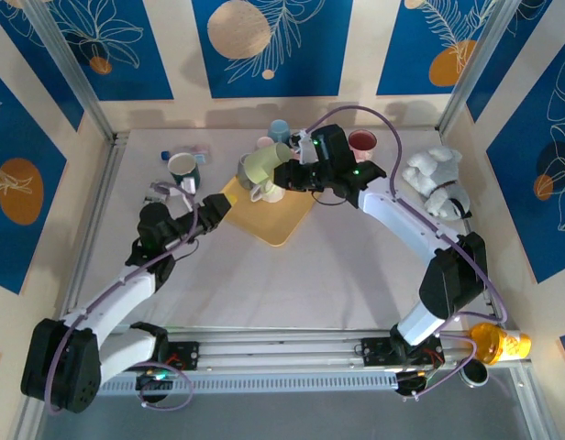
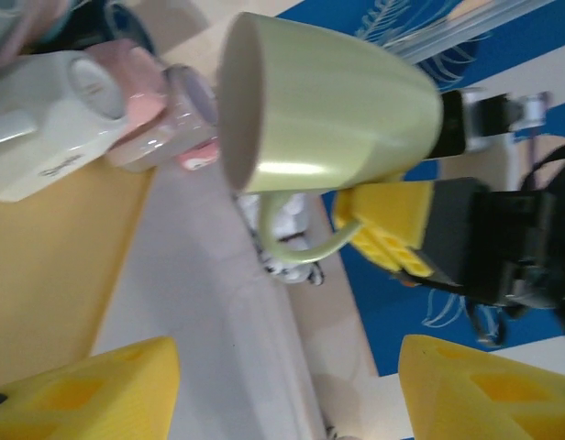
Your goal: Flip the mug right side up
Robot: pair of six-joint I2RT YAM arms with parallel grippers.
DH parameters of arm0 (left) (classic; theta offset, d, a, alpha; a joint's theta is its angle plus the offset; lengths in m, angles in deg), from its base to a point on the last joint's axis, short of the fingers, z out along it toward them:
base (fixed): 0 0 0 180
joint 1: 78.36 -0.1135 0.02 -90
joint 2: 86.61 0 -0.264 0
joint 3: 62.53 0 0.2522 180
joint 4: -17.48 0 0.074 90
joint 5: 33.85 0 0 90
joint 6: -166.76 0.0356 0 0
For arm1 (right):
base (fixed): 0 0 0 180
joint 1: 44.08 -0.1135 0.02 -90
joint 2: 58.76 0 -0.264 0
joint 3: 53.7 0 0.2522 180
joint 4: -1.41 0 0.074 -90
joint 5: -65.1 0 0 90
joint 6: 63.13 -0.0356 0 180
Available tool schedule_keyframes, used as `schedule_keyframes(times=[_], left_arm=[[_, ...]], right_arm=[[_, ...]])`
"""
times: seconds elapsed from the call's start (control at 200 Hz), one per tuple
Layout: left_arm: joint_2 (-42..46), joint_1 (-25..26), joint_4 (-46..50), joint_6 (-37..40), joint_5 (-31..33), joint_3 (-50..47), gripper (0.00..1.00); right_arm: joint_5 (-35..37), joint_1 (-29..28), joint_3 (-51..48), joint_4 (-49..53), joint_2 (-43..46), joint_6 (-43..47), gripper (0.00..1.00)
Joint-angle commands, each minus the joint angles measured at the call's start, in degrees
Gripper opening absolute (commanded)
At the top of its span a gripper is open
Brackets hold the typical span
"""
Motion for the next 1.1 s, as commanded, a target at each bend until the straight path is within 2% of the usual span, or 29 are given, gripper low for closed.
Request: schedule_keyframes(times=[0.0,0.325,0.525,0.7,0.855,1.095], left_arm=[[-1.6,1.3,-11.0,-5.5,1.8,1.3,0.66],[-4.7,2.3,-18.3,-11.8,4.3,2.4,0.66],[-4.7,2.3,-19.2,-12.7,4.6,3.5,0.66],[-6.5,3.5,-21.3,-13.3,2.2,5.9,0.64],[-7.6,5.1,-21.8,-13.3,3.5,7.1,0.64],[-11.4,6.1,-27.9,-17.1,5.0,7.4,0.59]], right_arm=[[-7.2,0.4,-1.1,-14.4,4.3,-4.8,0.0],[-11.5,0.5,-5.8,-28.1,6.8,-10.7,0.0],[-11.3,0.2,-7.2,-30.6,7.9,-12.2,0.0],[-11.7,-0.1,-8.4,-33.5,8.3,-14.2,0.0],[-12.4,-0.3,-8.4,-35.0,8.3,-15.2,0.0],[-12.8,-0.6,-9.4,-37.1,8.4,-16.8,0.0]])
